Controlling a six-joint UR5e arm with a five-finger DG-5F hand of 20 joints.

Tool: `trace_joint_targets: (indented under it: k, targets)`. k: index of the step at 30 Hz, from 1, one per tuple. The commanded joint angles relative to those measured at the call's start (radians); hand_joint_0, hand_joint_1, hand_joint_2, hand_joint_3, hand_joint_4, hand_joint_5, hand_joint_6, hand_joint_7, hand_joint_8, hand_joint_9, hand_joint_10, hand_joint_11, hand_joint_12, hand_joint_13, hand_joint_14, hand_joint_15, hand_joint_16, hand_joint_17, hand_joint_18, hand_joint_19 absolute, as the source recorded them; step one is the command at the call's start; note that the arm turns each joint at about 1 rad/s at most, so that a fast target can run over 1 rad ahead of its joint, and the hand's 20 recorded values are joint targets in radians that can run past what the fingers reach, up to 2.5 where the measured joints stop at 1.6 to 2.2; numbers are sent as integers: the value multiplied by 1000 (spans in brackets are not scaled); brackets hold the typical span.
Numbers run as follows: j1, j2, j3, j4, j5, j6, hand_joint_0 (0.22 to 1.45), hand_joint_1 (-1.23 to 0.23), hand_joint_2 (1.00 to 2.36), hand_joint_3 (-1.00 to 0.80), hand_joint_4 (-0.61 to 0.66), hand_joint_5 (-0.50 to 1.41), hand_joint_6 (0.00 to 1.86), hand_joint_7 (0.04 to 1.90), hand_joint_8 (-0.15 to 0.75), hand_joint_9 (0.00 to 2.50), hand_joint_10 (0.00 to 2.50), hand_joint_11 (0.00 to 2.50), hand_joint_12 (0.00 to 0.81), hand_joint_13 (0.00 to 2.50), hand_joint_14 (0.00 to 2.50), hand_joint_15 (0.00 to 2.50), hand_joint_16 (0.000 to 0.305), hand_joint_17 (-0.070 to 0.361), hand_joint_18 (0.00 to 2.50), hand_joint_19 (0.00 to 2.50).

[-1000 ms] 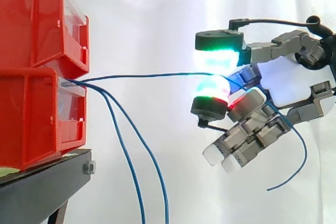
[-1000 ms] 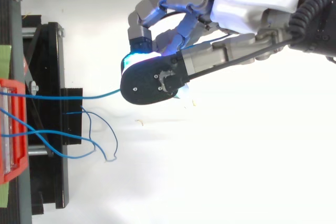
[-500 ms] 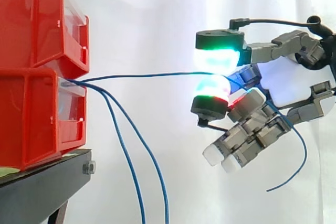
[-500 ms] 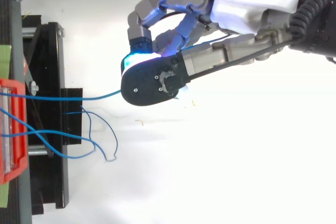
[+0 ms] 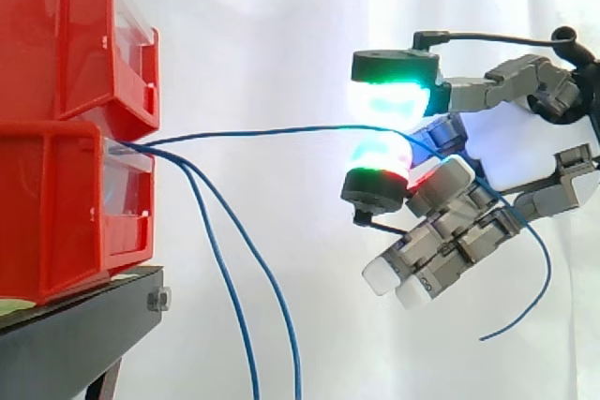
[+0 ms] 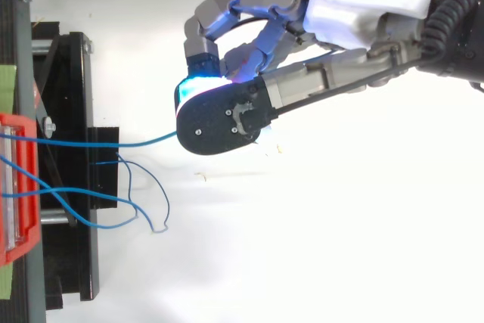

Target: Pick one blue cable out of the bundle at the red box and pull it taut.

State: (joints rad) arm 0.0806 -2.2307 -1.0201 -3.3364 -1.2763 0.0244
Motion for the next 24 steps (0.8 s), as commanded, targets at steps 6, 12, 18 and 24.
trace_joint_targets:
  k: [6,12,18,24]
  targets:
    - [1,0,0,0,0,5,736,-845,1007,-413,88,-157,912,1274,345,1091,16,1314,375,604,15,383,55,123,470,286]
    - [1,0,0,0,0,5,758,-869,1016,-270,9,-150,919,1424,330,1142,19,1313,367,640,15,398,54,121,483,306]
    - [1,-1,0,0,0,5,736,-862,1024,-109,-27,-139,935,1451,315,1229,17,1360,360,694,17,438,52,117,507,344]
    - [2,-1,0,0,0,20,731,-862,1019,-28,-58,-128,934,1480,310,1295,18,1412,362,756,18,486,52,117,530,378]
